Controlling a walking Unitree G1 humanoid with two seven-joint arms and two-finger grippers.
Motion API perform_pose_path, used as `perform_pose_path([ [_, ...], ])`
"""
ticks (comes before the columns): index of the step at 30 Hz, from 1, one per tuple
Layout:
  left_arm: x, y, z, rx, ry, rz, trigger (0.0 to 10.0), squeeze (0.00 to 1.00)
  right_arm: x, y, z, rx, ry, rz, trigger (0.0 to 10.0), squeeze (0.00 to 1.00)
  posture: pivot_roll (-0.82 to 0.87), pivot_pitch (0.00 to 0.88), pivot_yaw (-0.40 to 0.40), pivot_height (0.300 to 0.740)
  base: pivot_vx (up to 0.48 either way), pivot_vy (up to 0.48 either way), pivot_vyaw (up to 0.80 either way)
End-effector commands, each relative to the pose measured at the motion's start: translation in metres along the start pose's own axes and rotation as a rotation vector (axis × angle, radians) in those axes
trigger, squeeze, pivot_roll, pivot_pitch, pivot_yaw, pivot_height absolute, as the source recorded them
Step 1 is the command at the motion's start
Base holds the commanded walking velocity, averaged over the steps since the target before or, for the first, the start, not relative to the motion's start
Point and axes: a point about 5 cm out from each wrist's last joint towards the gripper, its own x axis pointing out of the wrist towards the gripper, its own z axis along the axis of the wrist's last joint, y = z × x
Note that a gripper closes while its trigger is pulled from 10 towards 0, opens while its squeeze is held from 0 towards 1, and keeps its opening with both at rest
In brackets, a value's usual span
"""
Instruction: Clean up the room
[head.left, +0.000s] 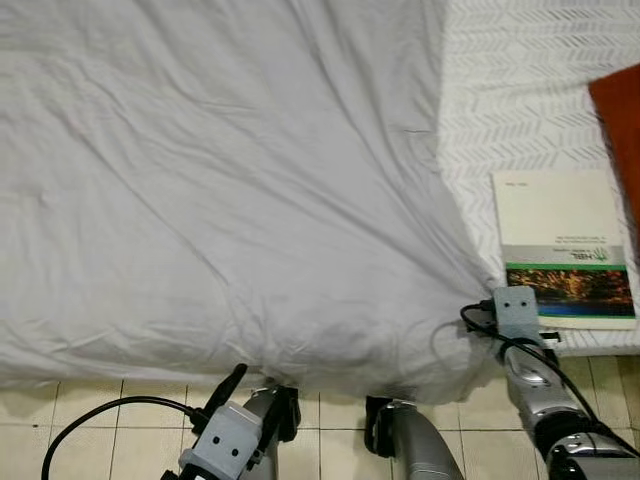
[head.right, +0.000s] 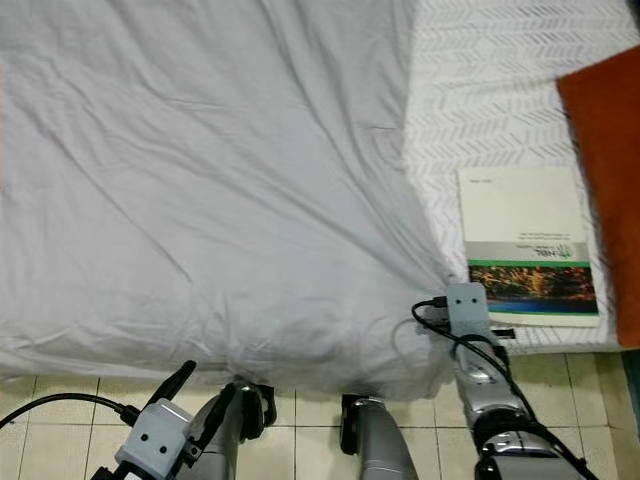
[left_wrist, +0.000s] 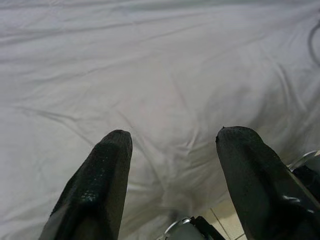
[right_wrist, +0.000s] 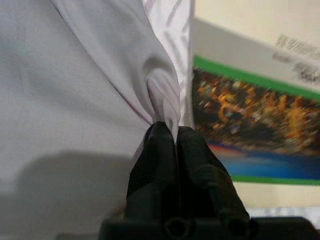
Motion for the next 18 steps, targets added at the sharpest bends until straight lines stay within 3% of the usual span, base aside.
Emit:
perform_pose_path([
  [1,-0.009,-0.011,-0.014,-0.012,0.085,-0.039,10.0,0.0,-0.015,-0.037,-0.044,-0.064,0.171,-0.143,0.0,0.0,0.15,0.645,-0.012,0.74,0.0,0.0,0.0],
  [4,-0.007,-0.014,-0.02,-0.014,0.134,-0.041,10.0,0.0,-0.013,-0.035,-0.038,-0.088,0.146,-0.139,0.0,0.0,0.14,0.638,-0.02,0.74,0.0,0.0,0.0],
  [5,-0.005,-0.015,-0.022,-0.009,0.157,-0.024,10.0,0.0,-0.011,-0.031,-0.032,-0.051,0.11,-0.122,10.0,1.0,0.14,0.628,-0.027,0.74,0.0,0.0,0.0],
  [8,0.001,-0.014,-0.028,0.015,0.198,0.023,10.0,0.0,-0.009,-0.014,-0.021,0.037,0.037,-0.042,10.0,1.0,0.13,0.606,-0.041,0.74,0.0,0.0,0.0],
  [9,0.011,-0.013,-0.026,0.025,0.185,0.033,10.0,0.0,-0.009,0.006,-0.005,0.087,-0.071,0.031,10.0,1.0,0.12,0.56,-0.059,0.74,0.0,0.0,0.0],
  [11,0.015,-0.014,-0.026,0.023,0.181,0.032,10.0,0.0,-0.009,0.011,-0.001,0.09,-0.104,0.047,10.0,1.0,0.12,0.547,-0.062,0.74,0.0,0.0,0.0],
  [15,0.034,-0.013,-0.025,0.014,0.165,0.044,10.0,0.0,-0.017,0.018,0.019,0.019,-0.279,0.034,10.0,1.0,0.08,0.389,-0.092,0.74,0.0,0.0,0.0],
  [16,0.036,-0.012,-0.024,0.018,0.162,0.046,10.0,0.0,-0.02,0.018,0.023,-0.003,-0.324,0.028,10.0,1.0,0.08,0.389,-0.092,0.74,0.0,0.0,0.0],
  [18,0.044,-0.01,-0.027,-0.007,0.173,0.051,10.0,0.0,-0.026,0.018,0.025,0.01,-0.364,0.033,10.0,1.0,0.05,0.303,-0.097,0.74,0.0,0.0,0.0],
])
